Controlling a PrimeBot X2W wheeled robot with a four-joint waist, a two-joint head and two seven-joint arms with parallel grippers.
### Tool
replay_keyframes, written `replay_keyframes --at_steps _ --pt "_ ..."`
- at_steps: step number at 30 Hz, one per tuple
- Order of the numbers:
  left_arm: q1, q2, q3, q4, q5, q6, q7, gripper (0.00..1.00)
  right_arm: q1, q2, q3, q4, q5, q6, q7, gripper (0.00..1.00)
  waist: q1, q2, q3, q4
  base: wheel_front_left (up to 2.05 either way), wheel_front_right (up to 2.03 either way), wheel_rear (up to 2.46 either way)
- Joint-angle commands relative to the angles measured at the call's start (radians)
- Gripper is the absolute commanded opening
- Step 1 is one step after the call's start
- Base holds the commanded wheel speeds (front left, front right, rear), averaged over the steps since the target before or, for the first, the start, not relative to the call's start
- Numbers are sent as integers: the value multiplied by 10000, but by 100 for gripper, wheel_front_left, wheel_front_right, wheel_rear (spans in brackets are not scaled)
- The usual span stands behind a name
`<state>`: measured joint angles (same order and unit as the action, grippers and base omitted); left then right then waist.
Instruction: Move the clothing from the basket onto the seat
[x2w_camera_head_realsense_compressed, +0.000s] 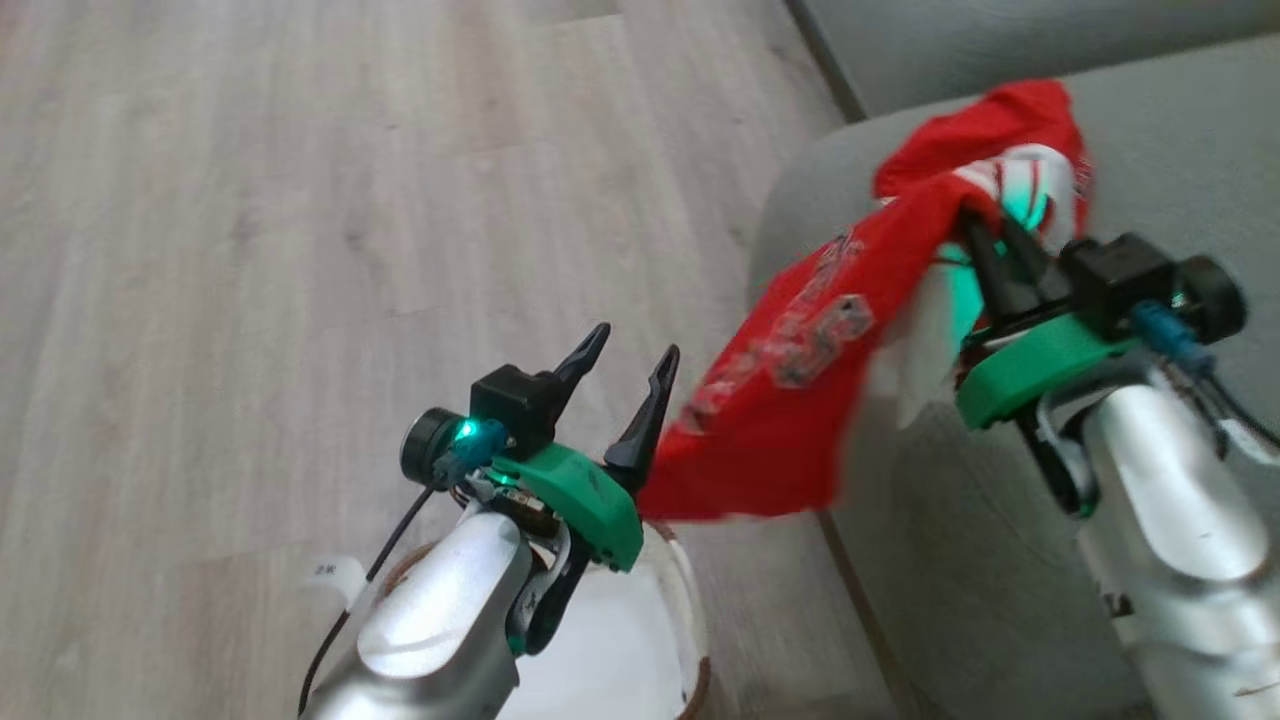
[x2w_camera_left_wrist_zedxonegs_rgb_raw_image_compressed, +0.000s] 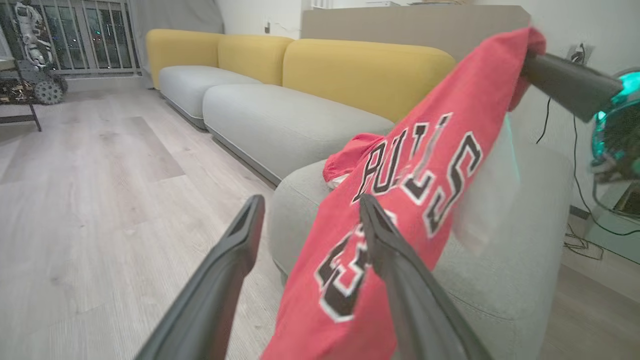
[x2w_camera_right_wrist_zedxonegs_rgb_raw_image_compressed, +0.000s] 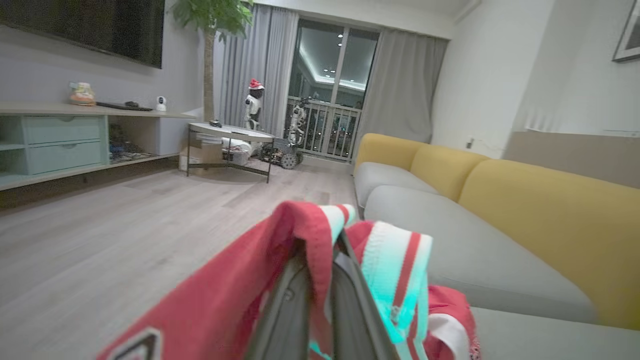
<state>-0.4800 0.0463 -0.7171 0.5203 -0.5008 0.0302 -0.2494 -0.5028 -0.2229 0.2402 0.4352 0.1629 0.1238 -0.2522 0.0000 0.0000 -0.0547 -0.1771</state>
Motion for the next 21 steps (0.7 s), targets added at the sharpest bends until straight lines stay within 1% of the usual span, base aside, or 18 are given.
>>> replay_keyframes --at_steps 1,9,13,17,21 --pt "-336 65 422 -353 85 -8 -123 100 -561 -78 14 -448 -54 69 -95 0 0 0 126 -520 0 0 0" --pt "-64 43 352 -645 220 -65 -123 100 -801 -643 -231 -1044 -114 69 0 0 0 0 389 -1915 0 0 0" --pt "-66 42 241 -793 210 -17 -124 100 -960 -911 -209 -1324 -91 69 191 0 0 0 529 -2419 0 0 0" --pt "-83 41 107 -909 182 26 -124 100 -1146 -1088 -85 -1521 34 69 359 0 0 0 639 -2660 0 0 0" --pt "-94 41 -33 -997 142 54 -124 100 -1361 -1260 220 -1494 158 69 534 0 0 0 720 -2615 0 0 0"
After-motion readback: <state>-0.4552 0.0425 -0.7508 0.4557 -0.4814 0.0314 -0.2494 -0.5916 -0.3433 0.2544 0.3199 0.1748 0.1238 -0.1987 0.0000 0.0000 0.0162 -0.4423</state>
